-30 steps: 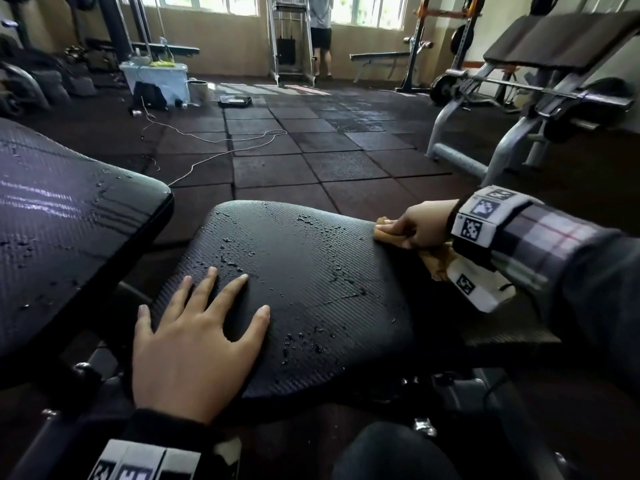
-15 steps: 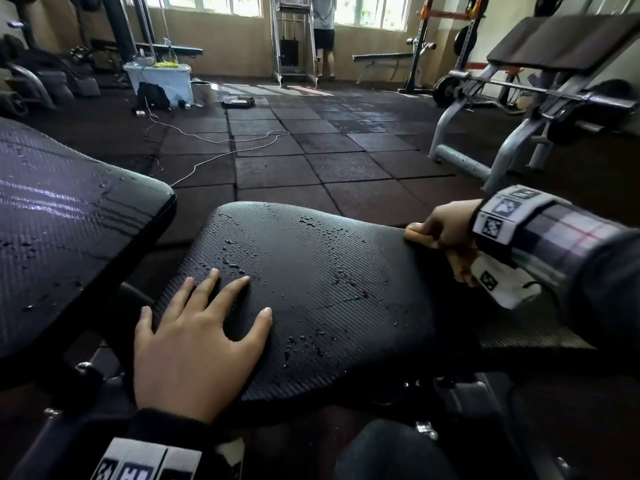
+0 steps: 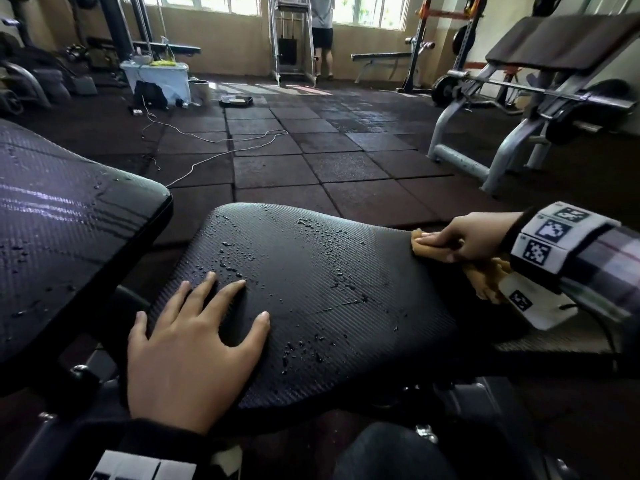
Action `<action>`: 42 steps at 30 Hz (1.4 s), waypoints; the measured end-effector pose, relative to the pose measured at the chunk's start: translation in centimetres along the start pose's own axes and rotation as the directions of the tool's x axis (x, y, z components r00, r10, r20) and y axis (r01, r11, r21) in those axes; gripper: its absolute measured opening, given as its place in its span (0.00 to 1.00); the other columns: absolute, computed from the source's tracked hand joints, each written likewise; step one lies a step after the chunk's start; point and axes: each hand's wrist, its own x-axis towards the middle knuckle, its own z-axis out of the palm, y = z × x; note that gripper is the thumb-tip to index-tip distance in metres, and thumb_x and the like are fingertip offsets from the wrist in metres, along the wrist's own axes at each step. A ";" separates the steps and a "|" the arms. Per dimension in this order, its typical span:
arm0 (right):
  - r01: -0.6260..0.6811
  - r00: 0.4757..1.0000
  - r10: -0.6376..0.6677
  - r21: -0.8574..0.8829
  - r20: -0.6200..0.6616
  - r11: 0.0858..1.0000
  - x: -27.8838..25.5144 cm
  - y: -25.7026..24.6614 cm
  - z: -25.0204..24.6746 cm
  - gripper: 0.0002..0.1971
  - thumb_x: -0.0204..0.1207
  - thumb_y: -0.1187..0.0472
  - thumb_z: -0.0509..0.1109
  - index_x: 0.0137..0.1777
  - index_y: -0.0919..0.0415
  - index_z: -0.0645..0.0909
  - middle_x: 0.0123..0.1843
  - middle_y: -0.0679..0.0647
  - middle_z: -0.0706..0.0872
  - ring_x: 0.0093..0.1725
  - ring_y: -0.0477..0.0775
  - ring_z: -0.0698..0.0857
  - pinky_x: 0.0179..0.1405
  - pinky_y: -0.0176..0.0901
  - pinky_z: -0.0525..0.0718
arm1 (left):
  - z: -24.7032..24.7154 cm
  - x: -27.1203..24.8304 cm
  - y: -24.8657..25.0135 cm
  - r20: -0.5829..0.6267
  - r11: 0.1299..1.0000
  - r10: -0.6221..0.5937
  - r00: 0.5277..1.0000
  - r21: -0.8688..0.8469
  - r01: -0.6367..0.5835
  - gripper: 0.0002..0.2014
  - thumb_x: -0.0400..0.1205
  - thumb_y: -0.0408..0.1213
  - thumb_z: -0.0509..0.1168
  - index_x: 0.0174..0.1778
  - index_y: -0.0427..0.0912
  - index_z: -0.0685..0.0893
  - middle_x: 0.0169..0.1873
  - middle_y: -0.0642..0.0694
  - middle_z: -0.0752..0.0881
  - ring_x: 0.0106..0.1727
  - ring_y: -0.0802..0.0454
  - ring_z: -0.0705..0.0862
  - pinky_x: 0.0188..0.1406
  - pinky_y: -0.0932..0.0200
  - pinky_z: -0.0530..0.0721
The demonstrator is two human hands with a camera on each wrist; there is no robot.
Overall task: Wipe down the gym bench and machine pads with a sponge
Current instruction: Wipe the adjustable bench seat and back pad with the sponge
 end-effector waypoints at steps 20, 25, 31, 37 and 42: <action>0.150 0.988 -0.147 0.082 -0.038 0.985 -4.1 -1.0 1.9 0.27 0.80 0.59 0.60 0.75 0.33 0.65 0.70 0.29 0.70 0.70 0.40 0.73 0.54 0.18 0.65 | 0.0 0.0 -0.1 0.006 1.000 0.007 1.000 0.015 -0.007 0.37 0.67 0.75 0.42 0.72 0.71 0.73 0.78 0.63 0.69 0.82 0.59 0.61 0.79 0.40 0.56; 0.067 0.993 -0.082 -0.159 -0.086 0.985 -2.1 -3.2 0.0 0.21 0.83 0.54 0.51 0.73 0.50 0.73 0.62 0.58 0.83 0.61 0.60 0.81 0.49 0.35 0.71 | -0.1 0.1 -0.1 0.008 1.000 0.005 1.000 0.020 -0.005 0.38 0.67 0.75 0.41 0.72 0.71 0.73 0.79 0.64 0.68 0.82 0.60 0.61 0.79 0.41 0.56; 0.262 0.960 -0.262 -0.017 -0.097 0.965 -2.2 -5.3 0.6 0.24 0.82 0.54 0.55 0.78 0.39 0.62 0.79 0.41 0.66 0.75 0.47 0.70 0.65 0.25 0.60 | -0.2 -0.1 -0.2 0.007 1.000 0.009 1.000 0.019 -0.009 0.39 0.67 0.75 0.40 0.73 0.71 0.72 0.79 0.65 0.67 0.82 0.61 0.59 0.80 0.42 0.55; 0.272 0.960 -0.279 0.138 0.033 0.952 -5.1 -2.1 2.4 0.31 0.79 0.62 0.62 0.75 0.31 0.61 0.75 0.24 0.57 0.75 0.31 0.61 0.67 0.19 0.53 | -0.1 -0.1 -0.1 0.010 1.000 0.012 1.000 0.028 -0.012 0.40 0.67 0.75 0.39 0.74 0.71 0.71 0.80 0.64 0.66 0.83 0.60 0.59 0.80 0.42 0.54; 0.083 0.996 -0.083 0.001 0.036 0.997 -4.3 -1.8 0.9 0.26 0.82 0.59 0.57 0.78 0.37 0.61 0.72 0.42 0.74 0.67 0.48 0.76 0.45 0.23 0.62 | -0.1 0.0 -0.1 0.011 1.000 0.008 1.000 0.025 -0.008 0.39 0.67 0.75 0.40 0.73 0.70 0.72 0.79 0.64 0.67 0.82 0.59 0.60 0.80 0.41 0.55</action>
